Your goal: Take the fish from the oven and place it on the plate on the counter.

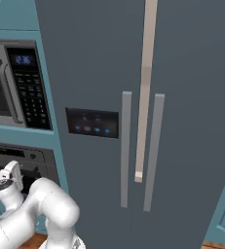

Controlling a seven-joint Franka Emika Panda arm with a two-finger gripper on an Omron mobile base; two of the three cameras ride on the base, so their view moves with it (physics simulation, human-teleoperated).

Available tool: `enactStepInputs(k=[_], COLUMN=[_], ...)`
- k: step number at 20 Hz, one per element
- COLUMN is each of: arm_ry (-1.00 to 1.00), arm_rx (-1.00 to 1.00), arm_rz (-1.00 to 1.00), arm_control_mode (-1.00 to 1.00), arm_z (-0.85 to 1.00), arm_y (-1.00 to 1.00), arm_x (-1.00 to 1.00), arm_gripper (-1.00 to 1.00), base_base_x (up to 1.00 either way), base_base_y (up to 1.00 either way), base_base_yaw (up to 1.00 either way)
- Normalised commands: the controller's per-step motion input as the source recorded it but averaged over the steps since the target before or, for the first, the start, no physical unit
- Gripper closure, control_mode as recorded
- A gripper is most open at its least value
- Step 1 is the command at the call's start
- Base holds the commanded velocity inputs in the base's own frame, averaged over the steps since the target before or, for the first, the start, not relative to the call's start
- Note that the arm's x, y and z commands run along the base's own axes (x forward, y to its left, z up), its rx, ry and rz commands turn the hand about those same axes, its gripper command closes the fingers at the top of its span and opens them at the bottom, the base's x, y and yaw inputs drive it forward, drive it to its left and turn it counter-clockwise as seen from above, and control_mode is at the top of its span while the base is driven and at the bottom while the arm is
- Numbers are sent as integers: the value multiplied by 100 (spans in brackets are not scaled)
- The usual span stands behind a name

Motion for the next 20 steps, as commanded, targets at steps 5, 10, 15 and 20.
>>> enactStepInputs(k=[5,10,15,20], arm_ry=[49,60,64,31], arm_rx=[0,0,0,0], arm_rz=[0,0,0,0], arm_control_mode=[-100,-100,-100,-100], arm_z=[-38,-46,-34,-11], arm_y=[0,0,0,0], arm_x=[-64,-100,-100,-100], arm_gripper=[100,100,100,100], base_base_x=[0,0,0,0], base_base_y=[0,0,0,0], base_base_yaw=[0,0,0,0])
